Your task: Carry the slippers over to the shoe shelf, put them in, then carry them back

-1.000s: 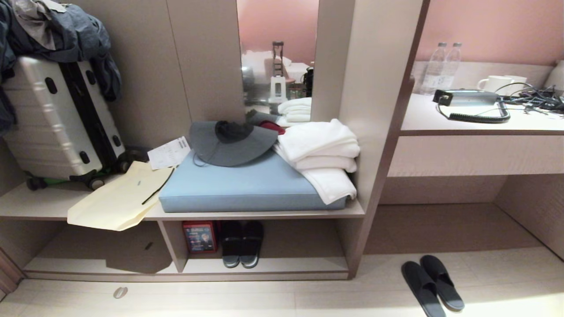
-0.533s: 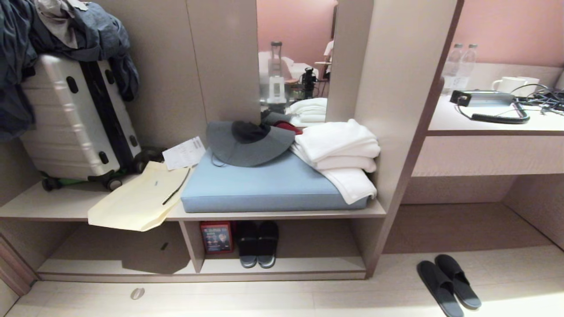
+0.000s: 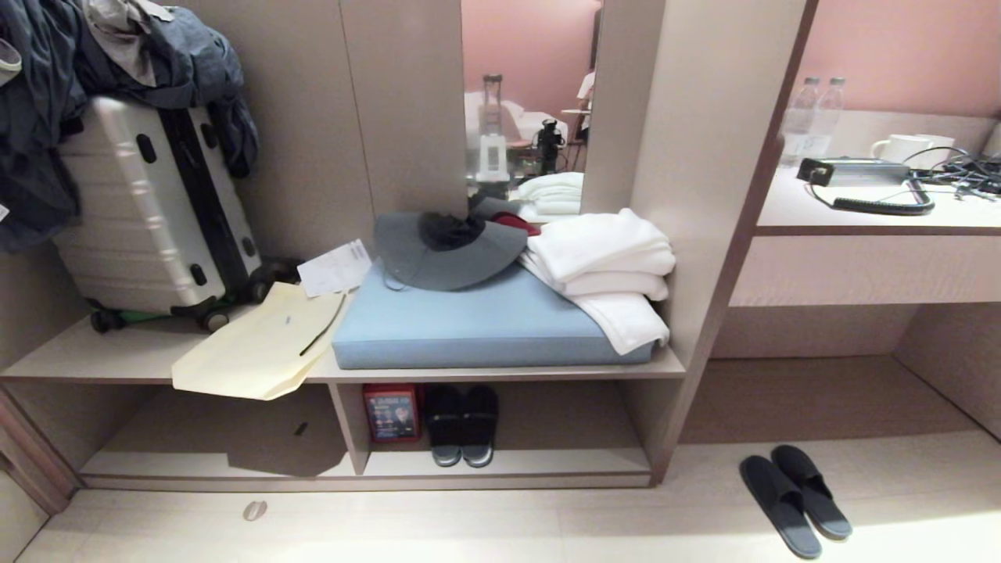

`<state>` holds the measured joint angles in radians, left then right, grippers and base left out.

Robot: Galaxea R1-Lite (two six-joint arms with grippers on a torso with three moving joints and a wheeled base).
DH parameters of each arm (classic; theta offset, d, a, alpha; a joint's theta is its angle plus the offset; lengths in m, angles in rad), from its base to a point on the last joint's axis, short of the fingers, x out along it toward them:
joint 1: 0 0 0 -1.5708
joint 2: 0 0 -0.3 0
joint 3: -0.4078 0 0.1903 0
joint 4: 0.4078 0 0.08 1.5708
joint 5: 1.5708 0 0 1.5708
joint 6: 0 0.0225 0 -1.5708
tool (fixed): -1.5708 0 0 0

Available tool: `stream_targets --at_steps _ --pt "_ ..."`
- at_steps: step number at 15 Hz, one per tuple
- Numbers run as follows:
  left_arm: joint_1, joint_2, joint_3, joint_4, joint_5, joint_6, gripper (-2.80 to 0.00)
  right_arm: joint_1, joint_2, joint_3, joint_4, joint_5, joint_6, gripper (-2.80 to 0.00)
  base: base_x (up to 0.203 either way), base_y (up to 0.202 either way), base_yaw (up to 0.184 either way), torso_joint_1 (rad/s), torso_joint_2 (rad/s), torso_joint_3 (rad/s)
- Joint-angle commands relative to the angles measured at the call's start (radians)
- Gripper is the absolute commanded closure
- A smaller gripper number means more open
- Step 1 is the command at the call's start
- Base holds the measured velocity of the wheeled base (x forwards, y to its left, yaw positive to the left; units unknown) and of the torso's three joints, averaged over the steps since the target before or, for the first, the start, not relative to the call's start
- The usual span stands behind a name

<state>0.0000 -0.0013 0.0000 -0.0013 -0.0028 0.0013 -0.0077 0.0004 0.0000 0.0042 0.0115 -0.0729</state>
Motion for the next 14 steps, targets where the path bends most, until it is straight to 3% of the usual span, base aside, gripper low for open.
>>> stream_targets --at_steps 1,14 --pt "0.000 0.001 0.000 0.000 0.000 -0.001 0.00 0.000 0.001 0.000 0.000 0.001 0.001 0.00 -0.204 0.000 0.001 0.002 0.00 -0.002" --pt "0.000 0.001 0.000 0.000 0.000 -0.003 0.00 0.000 0.001 0.000 0.000 -0.001 0.005 0.00 -0.195 0.000 0.001 0.003 0.00 0.002"
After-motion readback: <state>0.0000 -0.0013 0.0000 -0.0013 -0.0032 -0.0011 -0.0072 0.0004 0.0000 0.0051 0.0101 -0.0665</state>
